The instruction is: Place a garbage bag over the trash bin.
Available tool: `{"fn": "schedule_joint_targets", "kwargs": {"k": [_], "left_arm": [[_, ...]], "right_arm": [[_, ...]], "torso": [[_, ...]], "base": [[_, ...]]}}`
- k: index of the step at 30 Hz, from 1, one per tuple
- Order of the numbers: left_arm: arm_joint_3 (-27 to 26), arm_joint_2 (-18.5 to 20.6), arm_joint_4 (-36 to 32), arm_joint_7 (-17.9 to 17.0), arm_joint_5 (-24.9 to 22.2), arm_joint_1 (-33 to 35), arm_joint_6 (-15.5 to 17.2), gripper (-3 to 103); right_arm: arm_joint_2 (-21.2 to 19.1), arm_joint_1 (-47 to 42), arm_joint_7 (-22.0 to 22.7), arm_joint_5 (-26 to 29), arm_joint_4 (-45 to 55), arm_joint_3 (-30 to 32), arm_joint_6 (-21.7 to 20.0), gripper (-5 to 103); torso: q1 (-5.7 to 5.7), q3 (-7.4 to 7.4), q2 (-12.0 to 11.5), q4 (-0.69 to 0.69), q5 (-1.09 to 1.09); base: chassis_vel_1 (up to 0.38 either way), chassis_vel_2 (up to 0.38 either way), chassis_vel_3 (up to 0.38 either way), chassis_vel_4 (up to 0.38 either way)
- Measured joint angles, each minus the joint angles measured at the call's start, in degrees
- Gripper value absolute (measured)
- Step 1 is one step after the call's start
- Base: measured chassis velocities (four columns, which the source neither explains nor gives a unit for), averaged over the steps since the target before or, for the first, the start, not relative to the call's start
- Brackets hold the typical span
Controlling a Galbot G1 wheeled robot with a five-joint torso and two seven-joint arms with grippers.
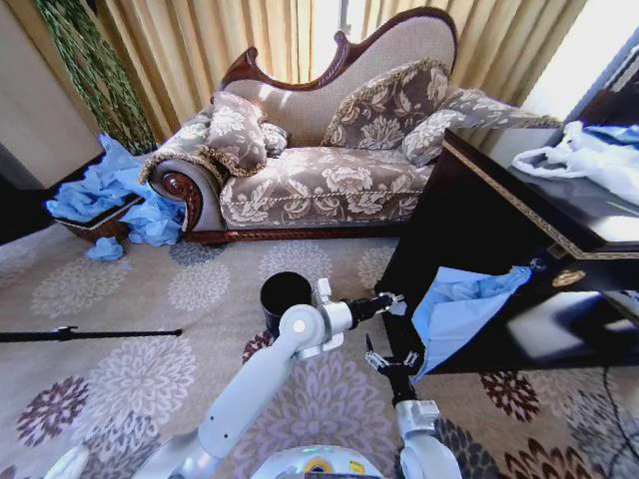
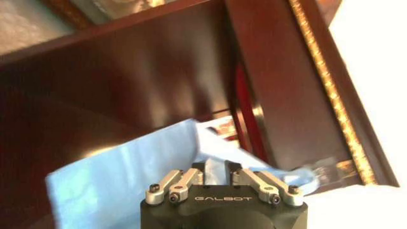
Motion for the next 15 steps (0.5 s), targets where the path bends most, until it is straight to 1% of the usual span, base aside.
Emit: {"fn": "schedule_joint_targets", "kwargs": {"k": [1, 2, 3, 4, 5, 6, 8, 9, 10, 11, 12, 13, 14, 15], "left_arm": [[0.0, 0.0, 0.0, 0.0, 0.0, 0.0, 0.0, 23], [0.1, -0.7, 1.5, 1.5, -0.6, -1.0, 0.1, 28], [0.3, -1.4, 3.0, 2.2, -1.3, -2.0, 0.4, 28], [0.5, -2.0, 4.3, 2.8, -1.7, -2.9, 0.9, 34], [0.5, -2.0, 4.3, 2.8, -1.7, -2.9, 0.9, 34], [0.8, -2.5, 5.8, 3.7, -2.1, -3.9, 1.4, 39], [1.8, -3.5, 9.2, 6.5, -2.4, -5.9, 2.0, 51], [2.5, -3.9, 10.9, 7.2, -2.4, -6.7, 2.3, 56], [2.5, -3.9, 10.9, 7.2, -2.4, -6.7, 2.3, 56], [3.0, -4.3, 12.0, 7.5, -2.5, -7.3, 2.7, 61], [3.5, -4.4, 12.8, 7.6, -2.5, -7.6, 2.9, 61], [3.8, -4.5, 13.2, 7.7, -2.6, -7.7, 3.1, 66], [3.8, -4.5, 13.2, 7.7, -2.6, -7.7, 3.1, 66], [4.0, -4.6, 13.6, 7.8, -2.7, -7.8, 3.3, 72]], "right_arm": [[0.0, 0.0, 0.0, 0.0, 0.0, 0.0, 0.0, 100], [0.0, 0.0, 0.0, -0.1, -0.2, 0.0, 0.1, 100], [0.0, 0.0, 0.0, -0.2, -0.3, 0.1, 0.2, 100], [0.1, 0.0, 0.0, -0.2, -0.4, 0.1, 0.2, 100], [0.1, 0.0, 0.0, -0.2, -0.4, 0.1, 0.2, 100], [0.1, 0.0, 0.1, -0.2, -0.4, 0.1, 0.2, 100], [0.1, 0.0, 0.2, -0.2, -0.5, 0.2, 0.2, 100], [0.1, 0.1, 0.3, -0.2, -0.5, 0.3, 0.2, 100], [0.1, 0.1, 0.3, -0.2, -0.5, 0.3, 0.2, 100], [0.1, 0.1, 0.4, -0.1, -0.5, 0.4, 0.2, 100], [0.0, 0.1, 0.5, -0.1, -0.5, 0.6, 0.2, 100], [-0.1, 0.1, 0.5, 0.0, -0.5, 0.8, 0.2, 100], [-0.1, 0.1, 0.5, 0.0, -0.5, 0.8, 0.2, 100], [-0.2, 0.1, 0.6, 0.1, -0.5, 0.9, 0.2, 100]], "torso": [[0.0, 0.0, 0.0, 0.0, 0.0], [0.0, 0.0, 0.0, 0.0, 0.01], [0.0, 0.0, 0.0, 0.0, 0.01], [0.0, 0.0, 0.0, -0.01, 0.0], [0.0, 0.0, 0.0, -0.01, 0.0], [0.0, 0.0, 0.0, 0.0, 0.0], [0.0, 0.0, 0.0, -0.01, 0.01], [0.0, 0.0, 0.0, 0.0, 0.01], [0.0, 0.0, 0.0, 0.0, 0.01], [0.0, 0.0, 0.0, 0.0, 0.0], [0.0, 0.0, 0.0, -0.01, 0.0], [0.0, 0.0, 0.0, 0.0, 0.01], [0.0, 0.0, 0.0, 0.0, 0.01], [0.0, 0.0, 0.0, 0.0, 0.01]], "base": [[0.0, 0.0, 0.0, 0.0], [0.0, 0.0, 0.0, 0.0], [0.0, 0.0, 0.0, 0.0], [0.0, 0.0, 0.0, 0.0], [0.0, 0.0, 0.0, 0.0], [0.0, 0.0, 0.0, 0.0], [0.0, 0.0, 0.0, 0.0], [0.0, 0.0, 0.0, 0.0], [0.0, 0.0, 0.0, 0.0], [0.0, 0.0, 0.0, 0.0], [0.0, 0.0, 0.0, 0.0], [0.0, 0.0, 0.0, 0.0], [0.0, 0.0, 0.0, 0.0], [0.0, 0.0, 0.0, 0.0]]}}
